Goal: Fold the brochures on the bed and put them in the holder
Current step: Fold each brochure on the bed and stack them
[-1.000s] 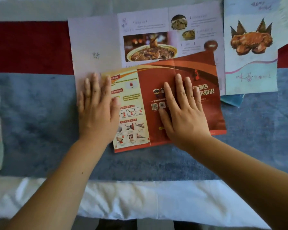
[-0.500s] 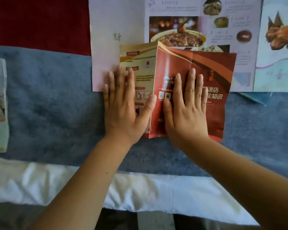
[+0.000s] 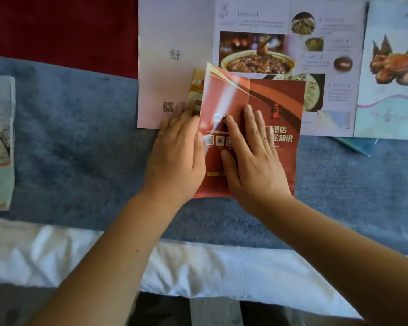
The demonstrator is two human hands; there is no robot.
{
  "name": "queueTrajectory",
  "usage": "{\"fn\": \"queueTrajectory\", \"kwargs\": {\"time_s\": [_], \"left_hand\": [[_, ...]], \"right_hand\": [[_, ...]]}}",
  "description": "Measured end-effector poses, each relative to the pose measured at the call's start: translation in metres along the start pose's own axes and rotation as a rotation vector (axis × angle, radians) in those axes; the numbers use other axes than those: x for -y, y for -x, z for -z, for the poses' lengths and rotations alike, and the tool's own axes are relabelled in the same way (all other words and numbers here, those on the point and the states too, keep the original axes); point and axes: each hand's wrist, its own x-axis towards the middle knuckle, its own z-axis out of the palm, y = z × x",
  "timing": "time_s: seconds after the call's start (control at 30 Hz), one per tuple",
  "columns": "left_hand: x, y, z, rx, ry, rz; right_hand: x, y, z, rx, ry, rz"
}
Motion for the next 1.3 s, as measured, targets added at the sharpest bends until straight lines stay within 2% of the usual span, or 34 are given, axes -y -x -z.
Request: {"fn": "queueTrajectory", "kwargs": {"time_s": [0.2, 0.37, 0.5, 0.67, 0.77, 0.93, 1.2, 1.3], "left_hand": [[0.019, 0.004, 0.023, -0.155, 0.002, 0.123], [0.043, 0.004, 0.053, -0.260, 0.136, 0.167], [0.065, 0.002, 0.069, -0.344, 0.103, 0.226], [0.095, -0.003, 0.081, -0.326, -0.125, 0.227], [0.106, -0.004, 0.082, -0.278, -0.257, 0.141], [0.112, -0.002, 0.077, -0.253, -0.387, 0.093], [0.117, 0.013, 0.060, -0.240, -0.407, 0.052], [0.114, 0.020, 0.051, -0.172, -0.408, 0.081]], "right_hand": [[0.026, -0.010, -0.007, -0.004, 0.056, 0.071], [0.055, -0.023, -0.018, -0.019, 0.071, 0.110], [0.077, -0.037, -0.027, -0.015, 0.092, 0.143], [0.090, -0.052, -0.040, 0.036, 0.164, 0.162], [0.095, -0.056, -0.049, 0.017, 0.174, 0.153], [0.095, -0.057, -0.059, -0.030, 0.205, 0.138], [0.096, -0.057, -0.062, -0.104, 0.208, 0.113], [0.092, -0.057, -0.061, -0.138, 0.190, 0.060]]}}
